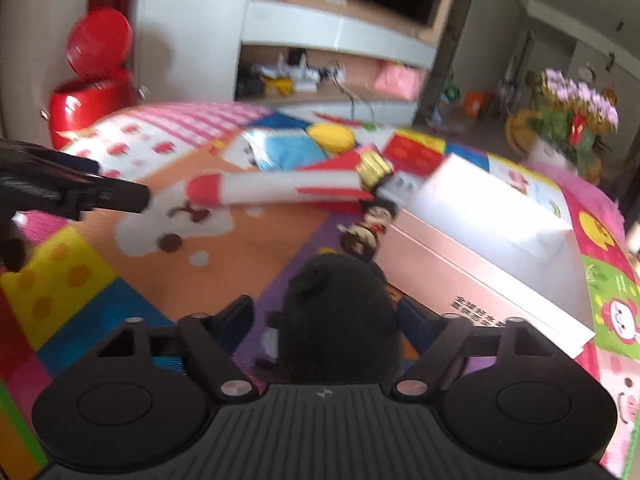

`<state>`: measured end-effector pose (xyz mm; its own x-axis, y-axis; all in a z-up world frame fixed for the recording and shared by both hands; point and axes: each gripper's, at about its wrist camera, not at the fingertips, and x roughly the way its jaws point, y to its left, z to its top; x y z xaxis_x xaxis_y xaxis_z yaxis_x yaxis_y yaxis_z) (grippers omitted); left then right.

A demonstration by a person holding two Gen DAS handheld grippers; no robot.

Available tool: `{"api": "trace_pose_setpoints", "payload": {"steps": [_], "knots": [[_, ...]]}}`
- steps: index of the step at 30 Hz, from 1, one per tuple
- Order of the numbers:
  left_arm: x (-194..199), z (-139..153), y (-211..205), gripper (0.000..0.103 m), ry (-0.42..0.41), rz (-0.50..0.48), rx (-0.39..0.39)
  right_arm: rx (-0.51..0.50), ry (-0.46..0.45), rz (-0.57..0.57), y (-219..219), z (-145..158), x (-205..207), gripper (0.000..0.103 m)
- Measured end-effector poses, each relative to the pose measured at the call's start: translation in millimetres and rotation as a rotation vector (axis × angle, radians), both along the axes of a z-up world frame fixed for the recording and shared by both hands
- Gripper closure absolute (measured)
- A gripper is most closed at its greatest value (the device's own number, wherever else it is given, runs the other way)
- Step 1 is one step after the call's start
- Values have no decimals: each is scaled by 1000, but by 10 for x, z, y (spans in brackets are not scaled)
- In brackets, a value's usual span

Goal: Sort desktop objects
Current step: 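Lift the black plush with the right tool while the left tool grasps the white-red foam rocket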

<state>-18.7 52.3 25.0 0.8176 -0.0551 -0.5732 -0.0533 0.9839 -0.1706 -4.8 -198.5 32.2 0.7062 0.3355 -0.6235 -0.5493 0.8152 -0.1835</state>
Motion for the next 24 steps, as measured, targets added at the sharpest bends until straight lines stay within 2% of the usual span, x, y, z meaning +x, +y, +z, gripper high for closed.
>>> {"api": "trace_pose_setpoints", "payload": {"steps": [5, 6, 11, 13, 15, 17, 21, 22, 24], "knots": [[124, -51, -125, 0, 5, -38, 17, 137, -31, -50, -405, 100, -242, 3], [167, -52, -188, 0, -6, -58, 51, 154, -35, -72, -474, 99, -283, 3], [484, -77, -537, 0, -97, -179, 349, 210, -43, -182, -786, 33, -424, 1], [621, -114, -602, 0, -99, -198, 411, 248, -35, -214, -862, -22, -439, 0], [744, -150, -644, 2, -86, -216, 430, 284, -21, -247, -928, -78, -431, 0], [838, -190, -684, 27, -55, -235, 449, 324, -5, -269, -976, -128, -412, 0], [941, -287, -704, 35, -11, -261, 450, 350, 14, -265, -999, -185, -396, 0], [943, -303, -700, 49, -1, -263, 443, 344, 14, -262, -962, -192, -405, 0], [909, -286, -699, 53, -5, -251, 437, 333, 10, -256, -934, -207, -412, 0]]}}
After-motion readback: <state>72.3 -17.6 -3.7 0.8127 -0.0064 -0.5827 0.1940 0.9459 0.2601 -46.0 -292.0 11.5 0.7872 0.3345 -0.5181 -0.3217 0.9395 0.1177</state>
